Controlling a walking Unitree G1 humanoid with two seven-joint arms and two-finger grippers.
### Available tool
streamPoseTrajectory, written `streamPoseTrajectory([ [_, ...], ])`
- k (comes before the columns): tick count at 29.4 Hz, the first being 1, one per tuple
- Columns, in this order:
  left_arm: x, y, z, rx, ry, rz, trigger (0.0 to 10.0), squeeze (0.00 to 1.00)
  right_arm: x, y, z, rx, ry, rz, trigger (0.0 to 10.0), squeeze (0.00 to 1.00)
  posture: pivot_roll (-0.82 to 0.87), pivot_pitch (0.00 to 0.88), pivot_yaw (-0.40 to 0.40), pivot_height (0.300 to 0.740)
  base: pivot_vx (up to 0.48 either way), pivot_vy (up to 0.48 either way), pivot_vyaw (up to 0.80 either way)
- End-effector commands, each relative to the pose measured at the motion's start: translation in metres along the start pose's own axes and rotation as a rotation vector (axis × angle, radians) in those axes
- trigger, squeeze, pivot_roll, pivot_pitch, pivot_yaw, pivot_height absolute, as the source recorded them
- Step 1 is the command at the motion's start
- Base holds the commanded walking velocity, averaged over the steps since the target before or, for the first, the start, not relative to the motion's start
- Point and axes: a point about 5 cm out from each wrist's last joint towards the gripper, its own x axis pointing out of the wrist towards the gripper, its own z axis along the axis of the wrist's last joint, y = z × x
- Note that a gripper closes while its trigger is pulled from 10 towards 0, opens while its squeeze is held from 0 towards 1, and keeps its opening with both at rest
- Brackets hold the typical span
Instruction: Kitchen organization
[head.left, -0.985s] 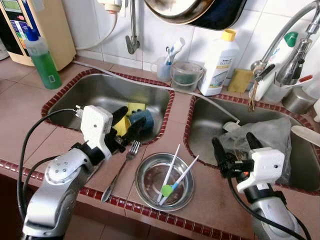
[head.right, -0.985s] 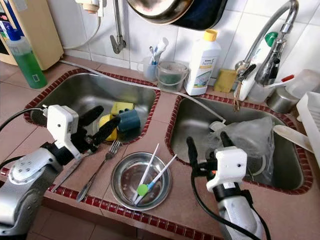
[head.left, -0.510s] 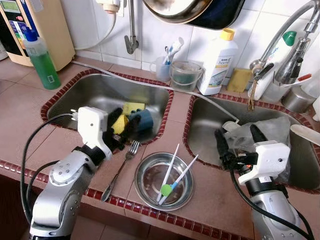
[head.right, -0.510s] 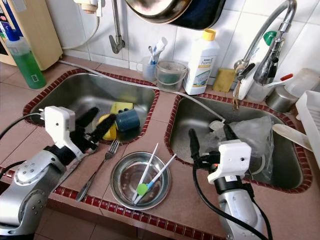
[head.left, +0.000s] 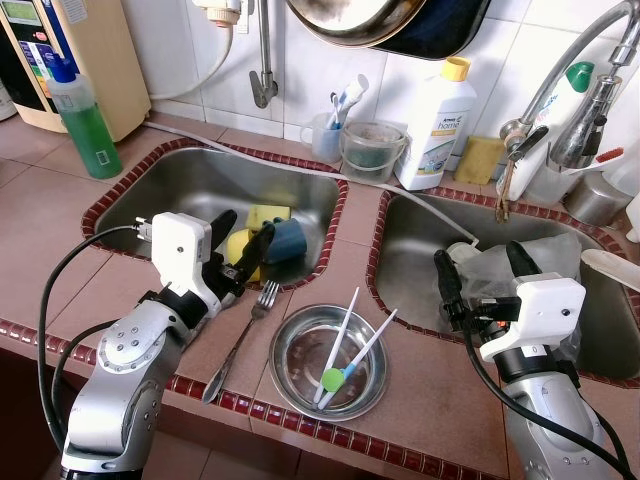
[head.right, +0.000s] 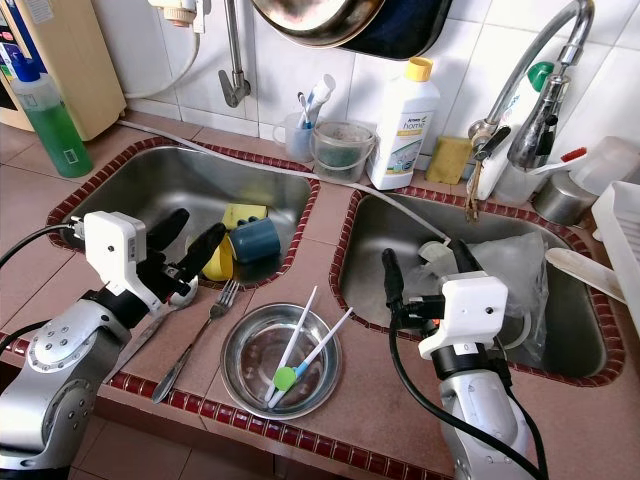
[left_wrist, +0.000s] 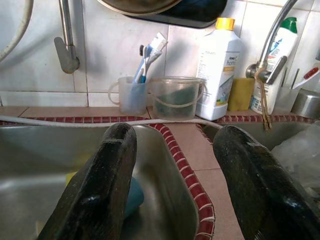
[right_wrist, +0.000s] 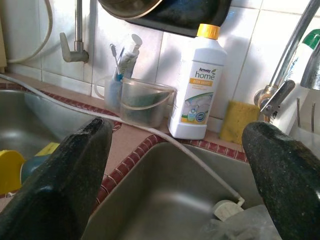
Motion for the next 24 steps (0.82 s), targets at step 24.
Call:
streamPoseTrajectory([
  [24, -0.017, -0.020, -0.011, 0.059, 0.131, -0.211, 10.0, 0.00, -0.025, 0.000, -0.016, -0.014, 0.104, 0.137, 10.0, 0.00, -0.04, 0.054, -0.045, 0.731, 0.000, -0.120, 0.00],
])
